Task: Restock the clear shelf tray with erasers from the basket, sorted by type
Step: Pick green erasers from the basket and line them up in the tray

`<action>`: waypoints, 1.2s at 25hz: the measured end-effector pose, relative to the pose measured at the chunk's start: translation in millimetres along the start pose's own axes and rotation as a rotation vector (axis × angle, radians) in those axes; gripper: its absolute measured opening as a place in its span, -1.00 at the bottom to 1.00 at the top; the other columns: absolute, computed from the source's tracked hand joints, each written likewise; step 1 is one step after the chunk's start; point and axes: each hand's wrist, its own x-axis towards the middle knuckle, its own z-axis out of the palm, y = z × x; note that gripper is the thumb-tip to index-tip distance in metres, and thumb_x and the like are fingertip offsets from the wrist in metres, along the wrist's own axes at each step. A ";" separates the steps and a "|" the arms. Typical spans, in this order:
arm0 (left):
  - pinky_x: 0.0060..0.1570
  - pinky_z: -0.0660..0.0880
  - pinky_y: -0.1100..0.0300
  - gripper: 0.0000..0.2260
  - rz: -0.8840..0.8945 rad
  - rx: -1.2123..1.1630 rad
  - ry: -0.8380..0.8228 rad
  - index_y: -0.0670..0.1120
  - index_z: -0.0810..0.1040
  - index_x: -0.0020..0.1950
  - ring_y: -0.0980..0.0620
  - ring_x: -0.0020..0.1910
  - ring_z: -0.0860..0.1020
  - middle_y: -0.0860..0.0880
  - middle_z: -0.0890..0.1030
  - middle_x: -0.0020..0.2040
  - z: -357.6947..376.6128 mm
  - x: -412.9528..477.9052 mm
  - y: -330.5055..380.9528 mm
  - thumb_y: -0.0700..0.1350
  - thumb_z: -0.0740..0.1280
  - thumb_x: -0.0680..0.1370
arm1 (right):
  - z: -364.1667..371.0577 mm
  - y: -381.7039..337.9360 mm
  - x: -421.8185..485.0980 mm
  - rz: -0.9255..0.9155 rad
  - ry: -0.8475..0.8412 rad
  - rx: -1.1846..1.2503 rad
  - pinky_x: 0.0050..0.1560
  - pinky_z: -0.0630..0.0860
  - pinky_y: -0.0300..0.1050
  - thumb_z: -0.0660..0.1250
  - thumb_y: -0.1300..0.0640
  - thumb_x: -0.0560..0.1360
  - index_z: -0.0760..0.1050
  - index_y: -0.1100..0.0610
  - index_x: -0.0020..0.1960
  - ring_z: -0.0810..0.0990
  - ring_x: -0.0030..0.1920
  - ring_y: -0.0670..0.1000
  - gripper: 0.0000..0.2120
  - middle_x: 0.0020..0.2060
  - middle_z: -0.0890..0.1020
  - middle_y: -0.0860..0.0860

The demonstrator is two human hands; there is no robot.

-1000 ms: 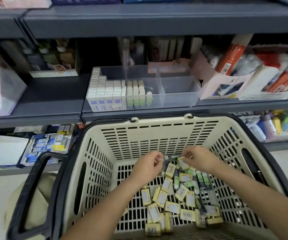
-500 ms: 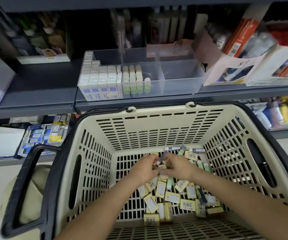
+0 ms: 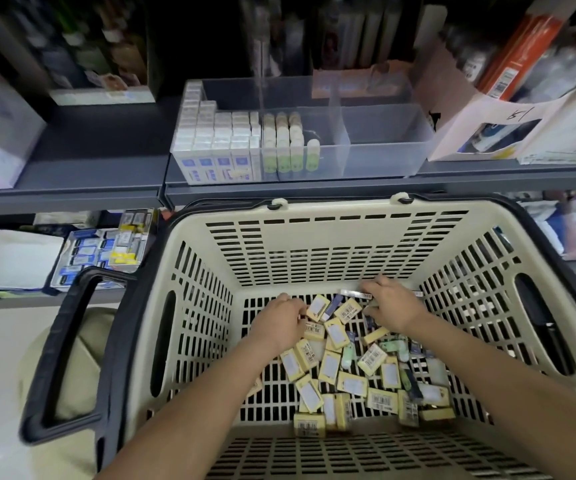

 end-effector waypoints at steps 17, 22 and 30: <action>-0.06 0.56 0.10 -0.80 -0.287 -1.022 -0.056 -0.13 0.51 0.12 0.02 -0.07 0.57 -0.02 0.56 -0.07 -2.1 6.9 34.1 -0.04 0.25 0.59 | 1.0 -44.1 -4.8 -0.007 0.044 0.717 -0.12 0.49 -0.25 0.41 0.21 0.42 0.58 0.06 -0.01 0.55 -0.20 -0.10 -0.84 -0.26 0.57 -0.11; -0.16 0.53 0.09 -0.87 -0.505 -1.307 0.081 -0.12 0.47 0.04 -0.03 -0.10 0.55 -0.07 0.59 -0.07 -7.6 8.0 27.4 -0.08 0.21 0.61 | 11.9 -61.9 4.3 -0.119 0.146 0.283 0.05 0.43 -0.13 0.26 0.10 0.53 0.52 0.03 0.12 0.50 0.02 -0.02 -0.82 -0.04 0.53 -0.05; -0.43 0.41 0.21 -0.91 -0.611 -1.354 -0.037 -0.17 0.43 -0.11 0.04 -0.41 0.41 -0.09 0.44 -0.35 -9.3 7.7 13.3 -0.19 0.29 0.57 | 7.1 -32.8 6.0 0.042 0.038 -0.025 0.10 0.41 -0.07 0.26 0.05 0.52 0.51 0.05 0.13 0.47 0.12 0.07 -0.79 0.08 0.55 0.04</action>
